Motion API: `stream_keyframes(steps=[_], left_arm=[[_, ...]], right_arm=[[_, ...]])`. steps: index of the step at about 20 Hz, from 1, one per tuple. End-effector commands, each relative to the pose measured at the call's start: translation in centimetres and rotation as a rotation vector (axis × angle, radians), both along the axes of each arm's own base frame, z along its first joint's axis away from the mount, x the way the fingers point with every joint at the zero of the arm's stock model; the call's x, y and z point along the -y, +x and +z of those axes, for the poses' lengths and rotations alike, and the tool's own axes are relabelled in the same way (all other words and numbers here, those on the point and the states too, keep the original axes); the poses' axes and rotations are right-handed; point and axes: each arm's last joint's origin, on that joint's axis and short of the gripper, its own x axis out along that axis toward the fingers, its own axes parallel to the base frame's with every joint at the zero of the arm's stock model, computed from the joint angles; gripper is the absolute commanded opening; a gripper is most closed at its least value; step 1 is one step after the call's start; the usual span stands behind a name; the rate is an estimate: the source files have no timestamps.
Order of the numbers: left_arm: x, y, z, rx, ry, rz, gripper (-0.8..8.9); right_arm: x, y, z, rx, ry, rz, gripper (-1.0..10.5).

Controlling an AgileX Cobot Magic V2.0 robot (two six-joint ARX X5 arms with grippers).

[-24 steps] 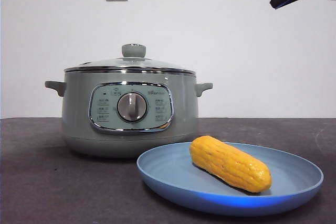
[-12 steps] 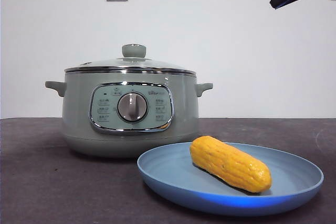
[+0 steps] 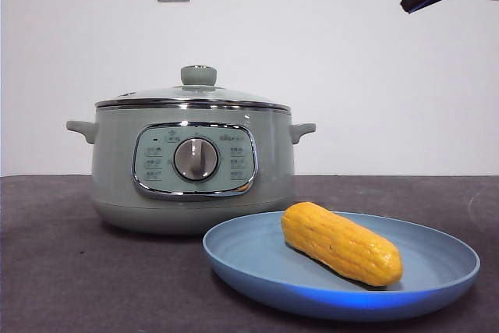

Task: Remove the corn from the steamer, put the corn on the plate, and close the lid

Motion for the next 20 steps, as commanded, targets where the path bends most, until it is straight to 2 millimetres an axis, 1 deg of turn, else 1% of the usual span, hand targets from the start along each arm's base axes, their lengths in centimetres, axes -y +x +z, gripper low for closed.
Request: stream_keyframes(steps=[1, 2, 4, 6, 10, 11, 14, 15, 20], left_arm=[[-0.1, 0.0, -4.4, -0.024, -0.049, 0.011, -0.04], [-0.1, 0.0, -6.1, -0.044, -0.068, 0.012, -0.04], [-0.2, 0.0, -8.9, -0.085, -0.093, 0.051, -0.04], [-0.2, 0.1, -11.2, -0.117, -0.104, 0.072, -0.04], [-0.4, 0.2, -14.4, -0.154, -0.168, 0.15, -0.04], [-0.5, 0.2, -14.8, -0.158, -0.196, 0.189, -0.04], [-1.0, 0.1, -14.7, -0.134, -0.26, 0.356, -0.04], [-1.0, 0.1, -14.7, -0.131, -0.282, 0.37, -0.04], [-1.0, 0.1, -14.6, -0.126, -0.284, 0.366, -0.04]], right_arm=[[0.0, 0.0, -0.1, 0.004, -0.001, 0.003, 0.0], [0.0, 0.0, -0.1, 0.004, -0.001, 0.003, 0.0], [0.0, 0.0, -0.1, 0.004, -0.001, 0.003, 0.0], [0.0, 0.0, -0.1, 0.004, -0.001, 0.003, 0.0], [0.0, 0.0, -0.1, 0.004, -0.001, 0.003, 0.0], [0.0, 0.0, -0.1, 0.004, -0.001, 0.003, 0.0], [0.0, 0.0, -0.1, 0.004, -0.001, 0.003, 0.0], [0.0, 0.0, -0.1, 0.004, -0.001, 0.003, 0.0], [0.0, 0.0, -0.1, 0.005, -0.002, 0.0, 0.0]])
